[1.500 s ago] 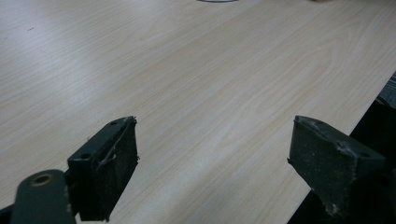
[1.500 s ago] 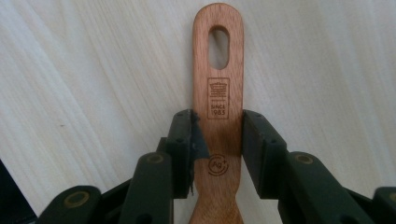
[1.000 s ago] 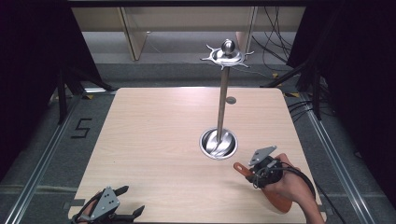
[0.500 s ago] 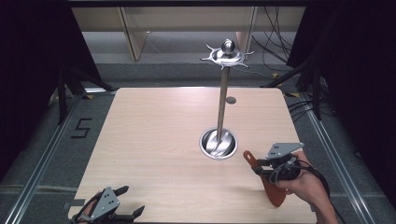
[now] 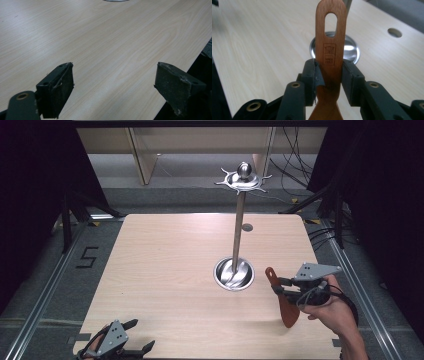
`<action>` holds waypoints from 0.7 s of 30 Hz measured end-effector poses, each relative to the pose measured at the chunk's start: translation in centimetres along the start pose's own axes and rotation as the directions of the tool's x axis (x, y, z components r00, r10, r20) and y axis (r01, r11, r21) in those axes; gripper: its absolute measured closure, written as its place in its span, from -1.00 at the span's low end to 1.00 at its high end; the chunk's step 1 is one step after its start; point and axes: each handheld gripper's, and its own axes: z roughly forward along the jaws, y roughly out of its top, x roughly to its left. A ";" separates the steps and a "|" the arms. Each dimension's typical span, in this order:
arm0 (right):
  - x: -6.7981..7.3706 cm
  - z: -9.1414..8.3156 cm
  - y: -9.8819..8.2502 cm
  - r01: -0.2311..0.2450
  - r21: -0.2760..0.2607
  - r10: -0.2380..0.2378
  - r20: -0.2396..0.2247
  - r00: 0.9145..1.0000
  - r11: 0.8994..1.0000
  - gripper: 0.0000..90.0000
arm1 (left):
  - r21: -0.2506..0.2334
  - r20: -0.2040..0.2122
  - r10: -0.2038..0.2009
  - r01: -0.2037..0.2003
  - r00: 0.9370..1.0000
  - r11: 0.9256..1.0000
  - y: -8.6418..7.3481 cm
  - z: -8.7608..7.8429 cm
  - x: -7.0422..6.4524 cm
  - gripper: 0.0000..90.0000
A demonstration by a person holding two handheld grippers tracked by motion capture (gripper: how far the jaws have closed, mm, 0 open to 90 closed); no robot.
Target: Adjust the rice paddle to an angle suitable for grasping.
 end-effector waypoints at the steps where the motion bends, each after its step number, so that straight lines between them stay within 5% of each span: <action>1: -0.1 -0.1 0.4 -0.011 -0.024 0.011 0.000 1.000 1.000 0.49 | 0.020 0.005 -0.018 0.018 1.000 1.000 0.0 -0.1 0.0 -0.67; 10: -0.7 -0.8 2.0 -0.035 -0.146 0.038 0.017 0.999 0.989 0.49 | 0.015 0.002 0.011 -0.011 1.000 1.000 0.0 -0.1 0.1 -0.67; 14: -1.0 -1.1 3.2 -0.054 -0.219 0.060 0.021 0.998 0.974 0.49 | 0.021 0.003 -0.018 0.018 1.000 1.000 0.0 -0.1 0.0 -0.67; 21: -1.2 -1.4 4.9 -0.058 -0.262 0.063 0.012 0.998 0.963 0.49 | 0.014 0.001 0.010 -0.010 1.000 1.000 0.0 -0.1 0.1 -0.67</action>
